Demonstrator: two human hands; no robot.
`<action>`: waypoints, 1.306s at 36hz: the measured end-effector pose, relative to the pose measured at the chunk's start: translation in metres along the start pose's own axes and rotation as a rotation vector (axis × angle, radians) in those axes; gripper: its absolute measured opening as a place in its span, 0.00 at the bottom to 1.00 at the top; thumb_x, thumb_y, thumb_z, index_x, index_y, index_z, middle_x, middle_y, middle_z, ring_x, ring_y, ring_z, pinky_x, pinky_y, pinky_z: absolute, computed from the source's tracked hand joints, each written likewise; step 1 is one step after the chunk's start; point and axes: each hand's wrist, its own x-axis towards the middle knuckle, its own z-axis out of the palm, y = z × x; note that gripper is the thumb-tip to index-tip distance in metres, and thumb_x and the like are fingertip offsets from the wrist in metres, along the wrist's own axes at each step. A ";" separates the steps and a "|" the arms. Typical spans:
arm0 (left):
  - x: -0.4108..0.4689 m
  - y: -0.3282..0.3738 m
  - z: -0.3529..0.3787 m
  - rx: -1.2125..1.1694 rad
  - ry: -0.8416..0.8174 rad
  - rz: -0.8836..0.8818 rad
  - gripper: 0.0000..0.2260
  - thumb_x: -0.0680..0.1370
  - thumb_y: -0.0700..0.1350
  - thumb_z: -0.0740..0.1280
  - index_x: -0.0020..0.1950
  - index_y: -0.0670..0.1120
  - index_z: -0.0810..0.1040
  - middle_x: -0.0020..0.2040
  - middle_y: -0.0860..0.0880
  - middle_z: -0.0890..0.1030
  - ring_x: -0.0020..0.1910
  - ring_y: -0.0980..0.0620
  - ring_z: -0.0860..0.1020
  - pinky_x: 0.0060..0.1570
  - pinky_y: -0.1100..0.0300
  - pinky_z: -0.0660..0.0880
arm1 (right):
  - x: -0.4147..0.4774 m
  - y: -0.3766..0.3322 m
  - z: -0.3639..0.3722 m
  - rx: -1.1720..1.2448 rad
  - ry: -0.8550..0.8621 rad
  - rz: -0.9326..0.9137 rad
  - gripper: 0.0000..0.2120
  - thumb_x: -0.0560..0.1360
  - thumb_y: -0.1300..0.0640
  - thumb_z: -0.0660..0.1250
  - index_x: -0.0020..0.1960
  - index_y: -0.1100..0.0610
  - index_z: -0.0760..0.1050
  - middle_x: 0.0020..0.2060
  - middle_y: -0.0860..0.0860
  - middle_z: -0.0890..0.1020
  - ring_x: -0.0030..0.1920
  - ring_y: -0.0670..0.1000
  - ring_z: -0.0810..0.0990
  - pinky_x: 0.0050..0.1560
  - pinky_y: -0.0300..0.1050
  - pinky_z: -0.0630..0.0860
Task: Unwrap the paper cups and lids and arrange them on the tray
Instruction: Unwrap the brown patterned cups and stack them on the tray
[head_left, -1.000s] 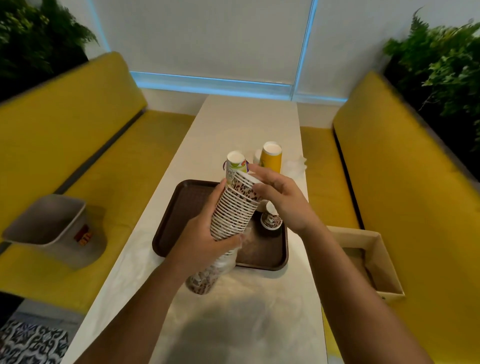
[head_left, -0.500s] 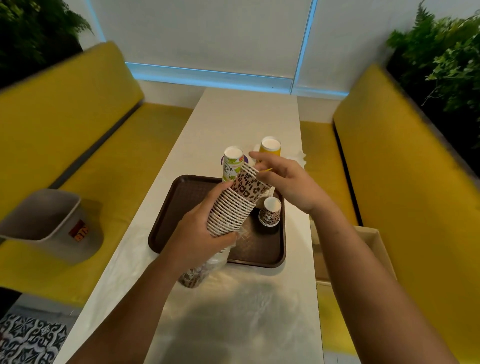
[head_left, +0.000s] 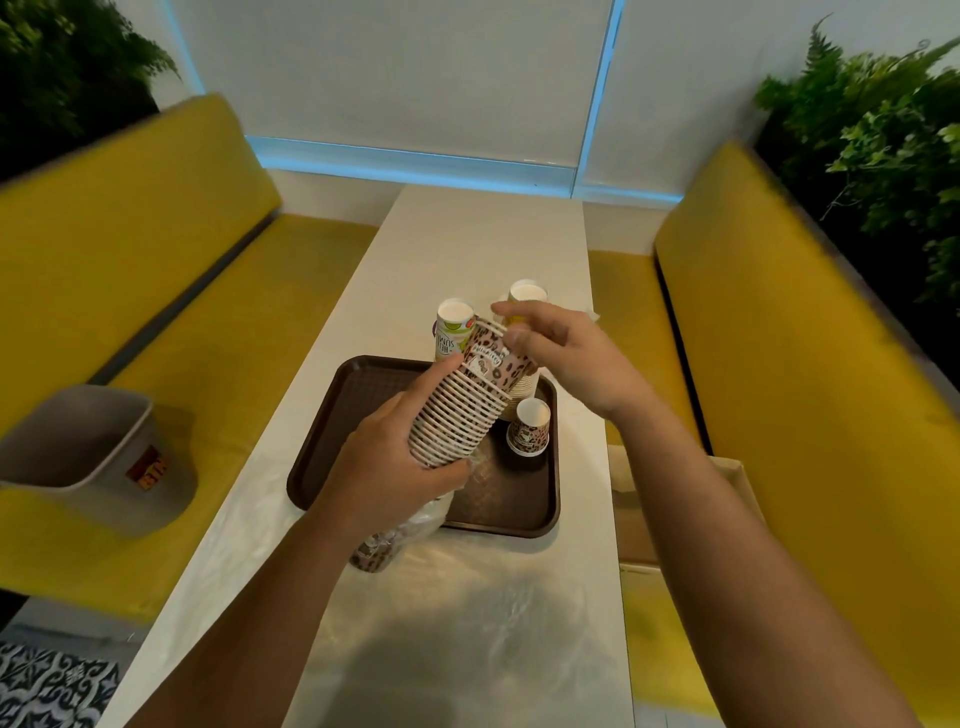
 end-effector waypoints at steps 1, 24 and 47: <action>0.000 0.000 0.000 0.005 -0.002 -0.002 0.47 0.71 0.52 0.80 0.78 0.74 0.54 0.65 0.62 0.74 0.57 0.61 0.77 0.51 0.52 0.84 | 0.000 -0.001 -0.004 0.008 0.016 -0.003 0.15 0.83 0.57 0.68 0.70 0.52 0.79 0.48 0.53 0.85 0.52 0.50 0.83 0.59 0.52 0.79; 0.002 -0.022 0.003 -0.174 0.081 -0.106 0.43 0.74 0.51 0.79 0.79 0.70 0.56 0.62 0.76 0.70 0.59 0.72 0.74 0.47 0.75 0.76 | -0.008 0.107 0.027 0.078 0.379 0.233 0.37 0.69 0.55 0.83 0.72 0.47 0.70 0.64 0.45 0.81 0.64 0.48 0.81 0.66 0.57 0.80; 0.008 -0.062 0.002 -0.188 0.107 -0.180 0.43 0.75 0.46 0.78 0.81 0.66 0.55 0.59 0.84 0.66 0.59 0.77 0.72 0.47 0.78 0.74 | 0.019 0.206 0.113 -0.430 0.518 0.464 0.38 0.69 0.46 0.83 0.72 0.55 0.70 0.65 0.55 0.78 0.67 0.58 0.75 0.69 0.59 0.77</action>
